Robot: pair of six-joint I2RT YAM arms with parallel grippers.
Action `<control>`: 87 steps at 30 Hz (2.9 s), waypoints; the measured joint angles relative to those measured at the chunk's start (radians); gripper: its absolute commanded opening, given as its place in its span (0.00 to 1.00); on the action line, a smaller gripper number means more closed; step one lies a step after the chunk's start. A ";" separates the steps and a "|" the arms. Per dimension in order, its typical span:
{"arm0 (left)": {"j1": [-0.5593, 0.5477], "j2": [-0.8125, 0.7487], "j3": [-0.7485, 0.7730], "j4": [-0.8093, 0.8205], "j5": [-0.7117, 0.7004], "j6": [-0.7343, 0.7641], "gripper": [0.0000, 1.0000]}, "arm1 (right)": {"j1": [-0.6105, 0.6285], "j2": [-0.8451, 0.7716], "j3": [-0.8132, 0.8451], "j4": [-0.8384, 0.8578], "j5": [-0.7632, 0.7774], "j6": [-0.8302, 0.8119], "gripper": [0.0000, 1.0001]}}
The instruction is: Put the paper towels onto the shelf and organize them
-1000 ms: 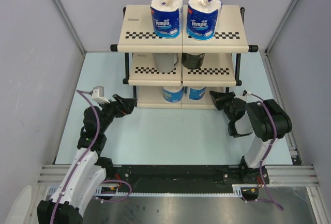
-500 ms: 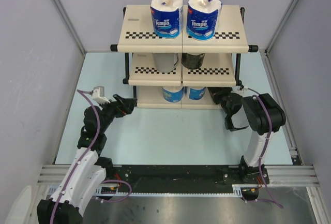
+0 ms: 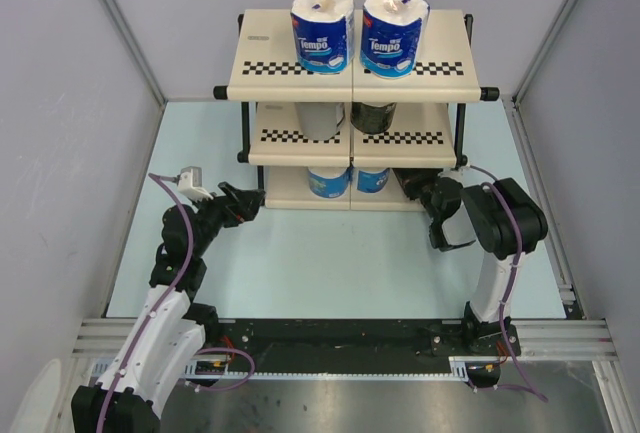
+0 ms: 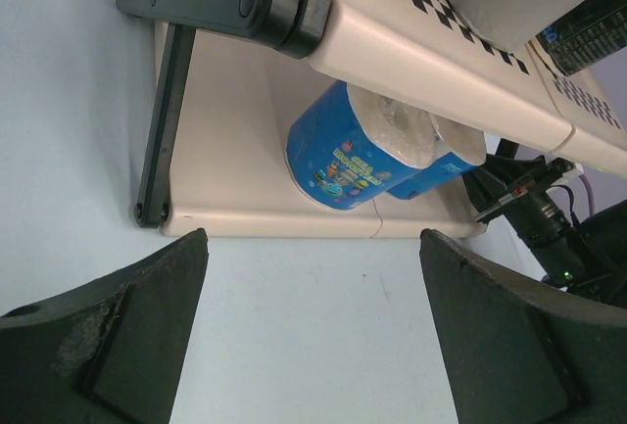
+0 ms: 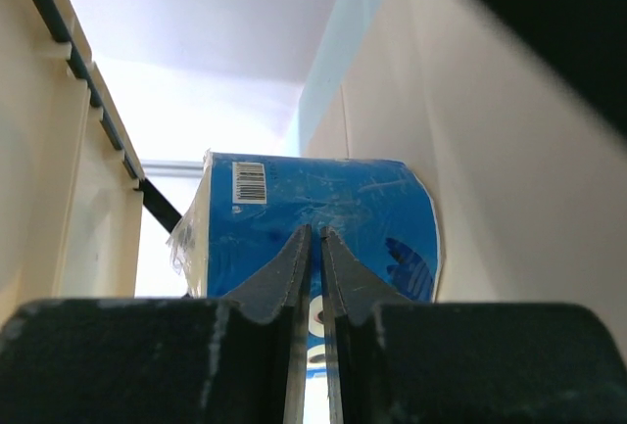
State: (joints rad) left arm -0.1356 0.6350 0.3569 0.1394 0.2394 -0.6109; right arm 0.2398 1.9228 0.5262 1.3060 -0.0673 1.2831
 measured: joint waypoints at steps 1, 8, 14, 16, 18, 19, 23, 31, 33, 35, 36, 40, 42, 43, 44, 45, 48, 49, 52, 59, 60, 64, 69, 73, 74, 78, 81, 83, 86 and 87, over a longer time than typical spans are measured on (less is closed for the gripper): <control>0.000 0.000 0.000 0.000 0.000 0.000 0.93 | 0.005 0.000 0.000 0.000 -0.001 0.000 0.13; 0.000 -0.006 0.000 -0.002 0.000 0.000 0.93 | 0.020 -0.001 -0.003 -0.003 0.006 -0.001 0.13; 0.000 -0.010 0.000 -0.016 -0.001 0.000 0.93 | -0.034 -0.096 -0.064 -0.007 -0.008 -0.021 0.15; 0.000 -0.010 0.000 -0.016 -0.001 0.000 0.93 | -0.072 -0.143 -0.086 -0.007 -0.019 -0.030 0.15; 0.000 -0.010 0.000 -0.016 -0.001 0.000 0.93 | -0.109 -0.205 -0.111 -0.011 -0.029 -0.040 0.16; 0.000 -0.010 0.000 -0.016 -0.001 0.000 0.93 | -0.123 -0.234 -0.122 -0.014 -0.032 -0.047 0.16; 0.000 -0.015 0.000 -0.023 -0.007 0.000 0.93 | -0.156 -0.410 -0.167 -0.132 -0.048 -0.097 0.18; 0.000 -0.040 0.000 -0.040 -0.025 0.000 0.93 | -0.165 -0.846 -0.208 -0.539 -0.042 -0.245 0.20; 0.000 -0.048 0.000 -0.046 -0.027 0.000 0.92 | -0.168 -0.950 -0.215 -0.630 -0.043 -0.275 0.19; 0.000 -0.056 0.000 -0.053 -0.027 0.000 0.89 | -0.173 -1.055 -0.219 -0.727 -0.040 -0.299 0.20; 0.000 -0.062 0.000 -0.057 -0.027 0.000 0.88 | -0.174 -1.107 -0.219 -0.775 -0.037 -0.313 0.19; -0.001 -0.082 0.024 -0.085 -0.023 -0.002 0.77 | -0.177 -1.301 -0.222 -0.933 -0.023 -0.347 0.19; -0.002 -0.086 0.048 -0.088 -0.021 -0.006 0.73 | -0.176 -1.367 -0.222 -0.994 -0.020 -0.358 0.19; -0.002 -0.087 0.064 -0.087 -0.017 -0.013 0.68 | -0.176 -1.391 -0.219 -1.016 -0.020 -0.361 0.19; -0.002 -0.085 0.085 -0.079 -0.011 -0.019 0.65 | -0.172 -1.400 -0.207 -1.040 -0.020 -0.362 0.19; -0.002 -0.085 0.099 -0.069 -0.008 -0.029 0.58 | -0.168 -1.398 -0.195 -1.051 -0.019 -0.362 0.19; -0.005 -0.061 0.134 0.006 0.003 -0.064 0.33 | -0.138 -1.369 -0.147 -1.070 -0.019 -0.365 0.19; -0.007 -0.044 0.141 0.054 0.006 -0.081 0.27 | -0.127 -1.356 -0.131 -1.069 -0.019 -0.368 0.19; -0.011 0.030 0.146 0.182 0.017 -0.143 0.10 | -0.104 -1.329 -0.106 -1.069 -0.020 -0.370 0.20; -0.096 0.275 0.160 0.439 0.007 -0.256 0.00 | -0.091 -1.361 -0.103 -1.117 -0.014 -0.386 0.19; -0.122 0.301 0.170 0.461 -0.005 -0.261 0.00 | -0.091 -1.374 -0.103 -1.128 -0.011 -0.389 0.20; -0.228 0.372 0.222 0.563 -0.072 -0.262 0.00 | -0.098 -1.410 -0.103 -1.165 -0.008 -0.399 0.19; -0.290 0.439 0.232 0.715 -0.187 -0.281 0.00 | -0.120 -1.433 -0.103 -1.190 -0.013 -0.400 0.19; -0.303 0.523 0.226 0.833 -0.296 -0.338 0.00 | -0.147 -1.447 -0.103 -1.209 -0.032 -0.398 0.19; -0.303 0.544 0.225 0.855 -0.317 -0.352 0.00 | -0.156 -1.453 -0.103 -1.212 -0.039 -0.397 0.19; -0.304 0.646 0.225 0.959 -0.389 -0.410 0.00 | -0.203 -1.472 -0.100 -1.231 -0.077 -0.397 0.19; -0.308 0.722 0.239 1.003 -0.427 -0.438 0.00 | -0.227 -1.486 -0.083 -1.247 -0.095 -0.400 0.19; -0.314 0.762 0.266 1.007 -0.446 -0.447 0.00 | -0.229 -1.489 -0.071 -1.255 -0.099 -0.402 0.19; -0.328 0.811 0.322 1.015 -0.466 -0.455 0.00 | -0.229 -1.490 -0.064 -1.260 -0.100 -0.402 0.19; -0.332 0.823 0.340 1.020 -0.472 -0.455 0.00 | -0.229 -1.490 -0.064 -1.263 -0.100 -0.402 0.19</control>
State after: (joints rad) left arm -0.4675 1.4578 0.6968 1.1595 -0.2325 -1.0660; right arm 0.0109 0.4324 0.4625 0.0433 -0.1677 0.8806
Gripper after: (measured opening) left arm 0.005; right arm 0.193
